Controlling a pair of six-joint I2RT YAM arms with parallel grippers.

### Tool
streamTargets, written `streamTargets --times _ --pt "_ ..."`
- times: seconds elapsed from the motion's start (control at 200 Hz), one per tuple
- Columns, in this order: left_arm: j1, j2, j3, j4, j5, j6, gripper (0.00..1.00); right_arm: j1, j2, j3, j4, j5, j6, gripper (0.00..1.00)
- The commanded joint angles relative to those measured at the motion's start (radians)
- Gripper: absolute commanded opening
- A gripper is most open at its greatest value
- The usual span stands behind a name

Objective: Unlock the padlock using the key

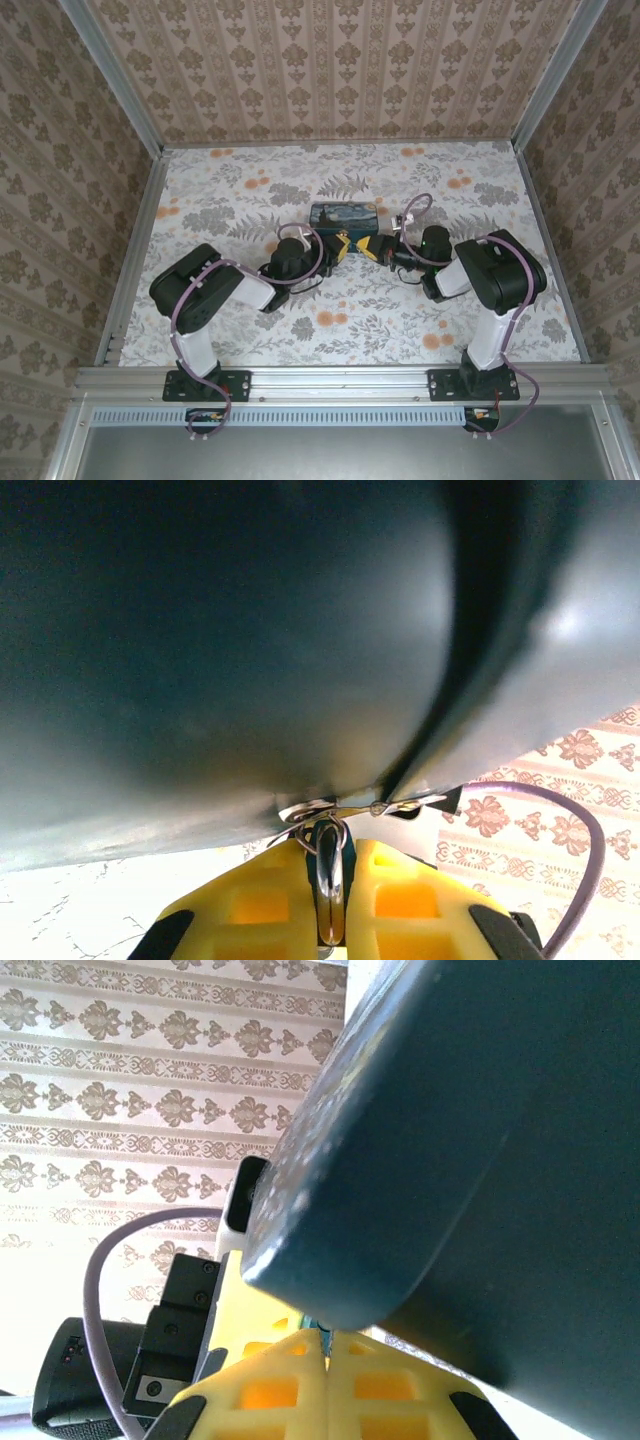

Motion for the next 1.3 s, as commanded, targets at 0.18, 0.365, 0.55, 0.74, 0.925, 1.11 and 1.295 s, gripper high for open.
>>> streamTargets --times 0.18,0.365,0.55,0.74,0.925,1.11,1.295 --pt "-0.071 -0.1 0.087 0.17 0.164 -0.014 0.0 0.02 -0.01 0.028 -0.006 0.104 0.104 0.0" --pt "-0.073 -0.118 0.091 0.169 0.165 -0.009 0.0 0.014 0.025 0.068 -0.005 0.065 0.11 0.0" --pt "-0.073 -0.118 0.082 0.17 0.165 -0.003 0.0 0.019 0.093 0.124 0.002 -0.007 0.128 0.0" --pt "-0.074 -0.11 0.076 0.17 0.169 0.01 0.0 0.029 0.113 0.124 0.004 0.016 0.223 0.0" --pt "-0.074 -0.104 0.093 0.17 0.202 0.021 0.0 0.028 0.153 0.174 -0.005 -0.029 0.197 0.0" --pt "-0.075 -0.095 0.099 0.171 0.213 -0.005 0.0 0.022 0.145 0.208 -0.062 -0.121 -0.063 0.0" --pt "-0.076 -0.091 0.11 0.171 0.222 -0.043 0.0 0.016 0.15 0.233 -0.103 -0.198 -0.182 0.0"
